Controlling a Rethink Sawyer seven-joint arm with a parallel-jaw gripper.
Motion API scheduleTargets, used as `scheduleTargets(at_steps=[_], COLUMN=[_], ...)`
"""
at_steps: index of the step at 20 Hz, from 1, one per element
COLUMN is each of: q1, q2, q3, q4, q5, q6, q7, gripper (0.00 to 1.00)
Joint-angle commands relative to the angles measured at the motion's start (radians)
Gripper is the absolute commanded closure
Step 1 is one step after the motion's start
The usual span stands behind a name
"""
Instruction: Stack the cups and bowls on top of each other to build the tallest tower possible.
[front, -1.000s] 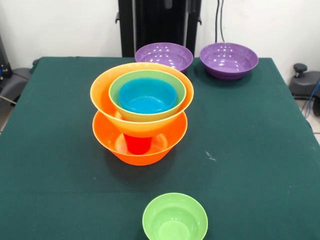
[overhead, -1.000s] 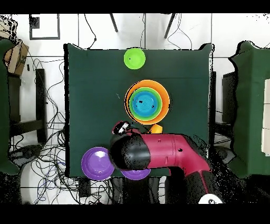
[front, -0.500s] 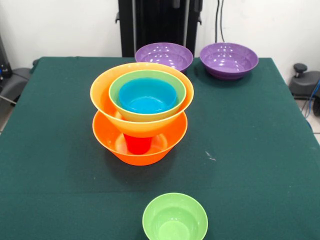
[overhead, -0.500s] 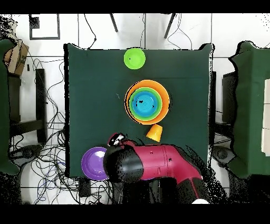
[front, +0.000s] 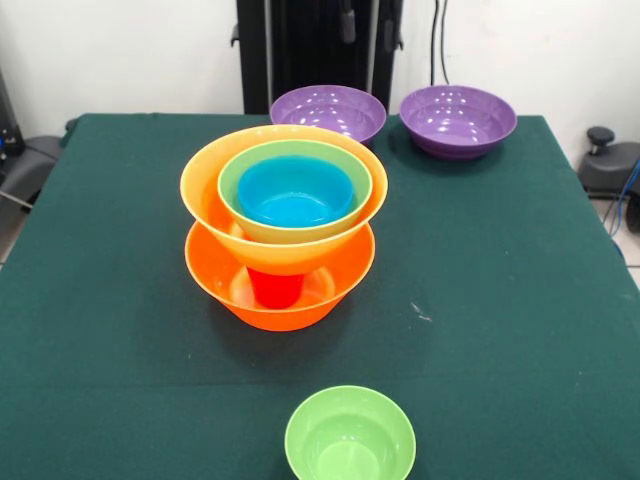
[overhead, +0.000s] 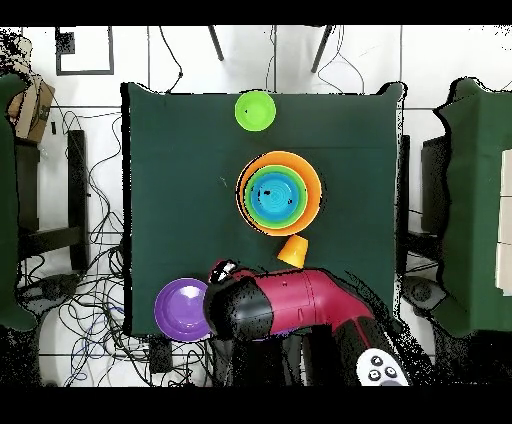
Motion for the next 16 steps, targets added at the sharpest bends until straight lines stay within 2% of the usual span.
scheduleTargets(at_steps=[1, 5, 10, 16], q1=[0.019, 0.029, 0.040, 0.097], q2=[0.154, 0.197, 0.231, 0.284], q3=[-0.049, -0.059, -0.066, -0.128], q4=[-0.099, -0.161, -0.191, -0.230], q5=[-0.139, -0.165, -0.176, -0.211], q6=[-0.044, -0.025, -0.027, -0.077], q7=[-0.045, -0.041, -0.030, 0.030], gripper=[0.00, 0.00, 0.00, 0.00])
